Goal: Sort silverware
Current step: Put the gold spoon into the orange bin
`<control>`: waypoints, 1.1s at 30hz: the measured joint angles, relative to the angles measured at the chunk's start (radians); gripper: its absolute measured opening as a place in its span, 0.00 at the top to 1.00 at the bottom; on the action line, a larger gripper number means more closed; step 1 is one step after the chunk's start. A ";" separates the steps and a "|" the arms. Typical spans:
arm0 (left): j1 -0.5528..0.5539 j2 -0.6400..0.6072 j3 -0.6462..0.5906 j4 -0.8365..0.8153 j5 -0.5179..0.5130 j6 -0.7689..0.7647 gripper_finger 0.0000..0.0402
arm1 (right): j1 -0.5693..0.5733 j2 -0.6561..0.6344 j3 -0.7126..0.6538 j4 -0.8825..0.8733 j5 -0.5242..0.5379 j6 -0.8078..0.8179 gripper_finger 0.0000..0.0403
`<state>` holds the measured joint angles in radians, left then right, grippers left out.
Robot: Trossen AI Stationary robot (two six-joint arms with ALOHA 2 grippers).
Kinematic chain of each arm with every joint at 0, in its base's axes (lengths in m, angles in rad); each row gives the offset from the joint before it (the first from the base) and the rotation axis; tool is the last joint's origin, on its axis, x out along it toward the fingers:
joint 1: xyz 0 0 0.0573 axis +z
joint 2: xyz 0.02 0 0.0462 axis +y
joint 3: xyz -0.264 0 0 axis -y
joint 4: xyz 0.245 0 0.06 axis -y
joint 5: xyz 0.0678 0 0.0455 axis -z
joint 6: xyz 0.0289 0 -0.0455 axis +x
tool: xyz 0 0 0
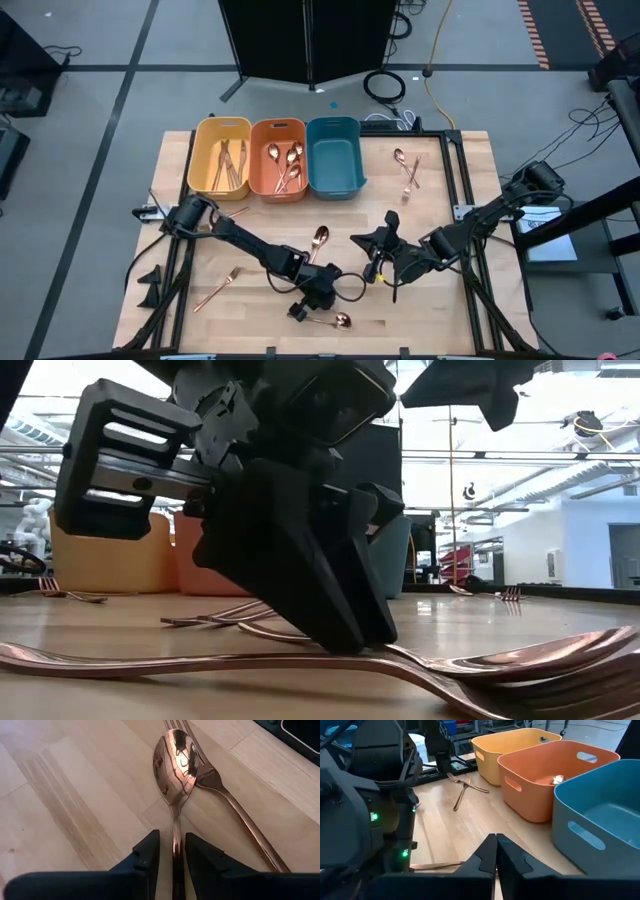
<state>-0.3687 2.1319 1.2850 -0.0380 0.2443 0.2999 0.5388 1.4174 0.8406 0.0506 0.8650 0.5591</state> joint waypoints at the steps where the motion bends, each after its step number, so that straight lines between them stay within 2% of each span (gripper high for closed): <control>1: 0.000 0.000 0.000 0.002 -0.002 -0.004 0.80 | 0.000 0.000 0.000 0.001 0.000 -0.001 1.00; 7: 0.000 0.002 0.000 0.009 -0.006 -0.004 0.97 | 0.000 0.000 0.000 0.009 0.000 -0.010 1.00; 14: 0.003 -0.035 -0.006 -0.012 -0.032 0.006 0.99 | 0.000 0.000 0.000 0.056 0.002 -0.046 1.00; 19: 0.010 -0.137 -0.005 -0.062 -0.066 0.029 1.00 | 0.000 0.000 0.000 0.059 0.003 -0.052 1.00; 25: 0.035 -0.284 -0.006 -0.293 -0.166 0.020 1.00 | 0.000 0.000 0.000 0.060 0.004 -0.056 1.00; 30: 0.076 -0.406 -0.006 -0.523 -0.278 -0.066 1.00 | 0.002 -0.002 0.000 0.076 0.003 -0.068 1.00; 33: 0.120 -0.511 -0.028 -0.581 -0.356 -0.132 1.00 | 0.008 -0.002 0.000 0.092 0.003 -0.083 1.00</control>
<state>-0.2488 1.6205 1.2566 -0.6188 -0.1118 0.1675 0.5472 1.4158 0.8402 0.1427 0.8682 0.4763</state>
